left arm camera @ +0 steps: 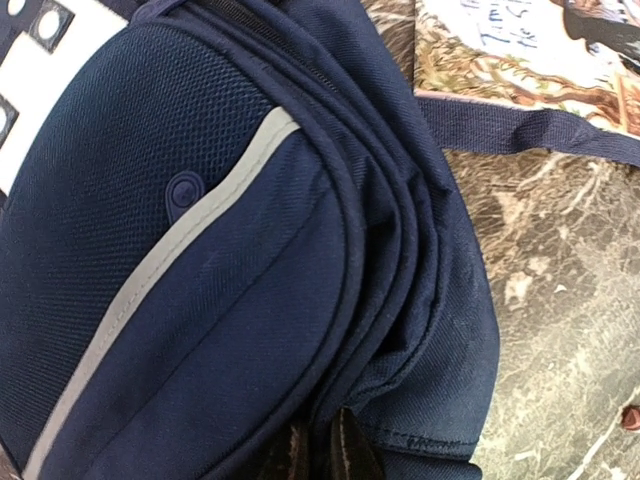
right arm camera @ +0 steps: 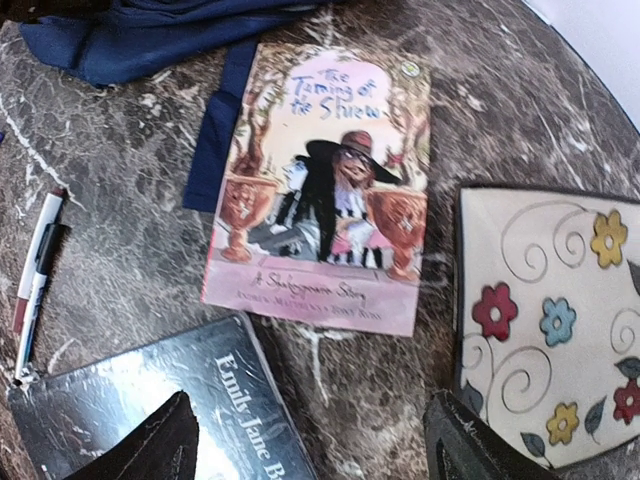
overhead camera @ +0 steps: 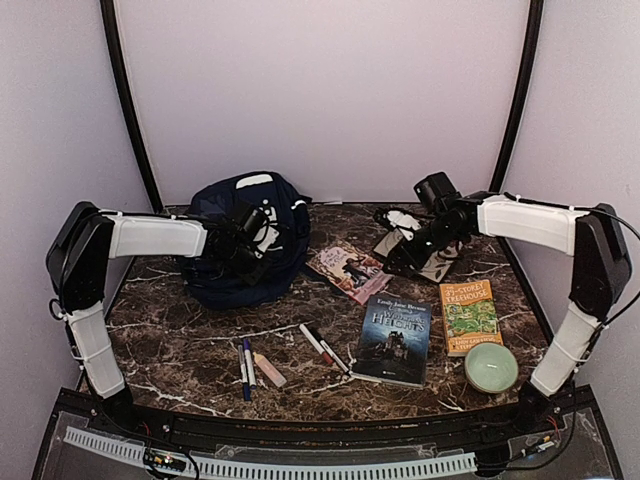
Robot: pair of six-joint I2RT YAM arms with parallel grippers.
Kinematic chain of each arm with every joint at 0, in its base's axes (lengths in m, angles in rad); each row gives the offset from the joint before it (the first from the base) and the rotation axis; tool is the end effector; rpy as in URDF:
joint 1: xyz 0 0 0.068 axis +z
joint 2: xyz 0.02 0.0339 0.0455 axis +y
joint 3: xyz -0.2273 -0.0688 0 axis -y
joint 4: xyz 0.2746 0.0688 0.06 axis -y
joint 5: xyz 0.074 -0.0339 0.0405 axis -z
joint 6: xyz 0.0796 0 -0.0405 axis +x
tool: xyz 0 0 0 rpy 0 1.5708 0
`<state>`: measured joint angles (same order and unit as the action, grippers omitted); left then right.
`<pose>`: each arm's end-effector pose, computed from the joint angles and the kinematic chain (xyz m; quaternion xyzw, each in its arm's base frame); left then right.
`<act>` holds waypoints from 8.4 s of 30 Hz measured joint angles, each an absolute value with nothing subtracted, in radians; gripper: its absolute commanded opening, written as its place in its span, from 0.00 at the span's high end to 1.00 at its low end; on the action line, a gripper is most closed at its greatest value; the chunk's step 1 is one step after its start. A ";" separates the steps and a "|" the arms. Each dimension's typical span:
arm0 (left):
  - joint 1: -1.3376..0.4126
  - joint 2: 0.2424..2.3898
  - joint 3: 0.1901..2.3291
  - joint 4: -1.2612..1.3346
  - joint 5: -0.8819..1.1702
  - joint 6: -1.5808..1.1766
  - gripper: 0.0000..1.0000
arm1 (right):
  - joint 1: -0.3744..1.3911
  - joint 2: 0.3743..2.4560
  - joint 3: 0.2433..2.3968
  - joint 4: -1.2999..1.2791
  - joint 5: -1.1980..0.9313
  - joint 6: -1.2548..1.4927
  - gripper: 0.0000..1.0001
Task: Pack the student bag
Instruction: Adjust the student bag at the corner of the board, then move the book to the center of the board, then pick up the book from the center of the board, then pass from the right arm to the left, then pass from the left arm to the right
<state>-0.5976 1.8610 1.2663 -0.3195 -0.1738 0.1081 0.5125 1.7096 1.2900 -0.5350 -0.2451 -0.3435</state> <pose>0.3708 -0.2357 0.1064 0.2996 0.8946 0.0019 0.3315 0.3514 0.2199 0.1581 -0.4263 0.8451 0.1415 0.2901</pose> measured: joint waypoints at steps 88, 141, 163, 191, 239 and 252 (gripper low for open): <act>-0.743 2.131 1.275 0.262 0.220 -0.972 0.53 | 0.382 2.217 1.545 -0.476 -0.778 0.039 0.52; -0.743 2.134 1.273 0.268 0.208 -0.922 0.54 | 0.342 2.300 1.656 -0.457 -1.031 0.093 0.73; -0.744 1.925 0.973 0.733 0.205 -0.913 0.30 | 0.303 1.876 1.449 -0.028 -1.077 0.386 1.00; -0.778 2.087 1.194 1.095 0.364 -1.008 1.00 | 0.346 1.903 1.214 0.566 -1.171 0.866 1.00; -0.721 1.831 1.028 0.777 0.570 -0.816 1.00 | 0.398 1.982 1.464 -0.208 -1.230 0.194 0.50; -0.664 1.831 1.028 0.775 0.583 -0.814 1.00 | 0.413 1.946 1.334 -0.109 -1.356 0.287 0.65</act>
<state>-0.6640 1.8313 1.0279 0.7753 0.5827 -0.8139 0.4133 1.9465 1.3342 -0.1093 -1.3563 0.2867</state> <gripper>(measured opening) 0.061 0.300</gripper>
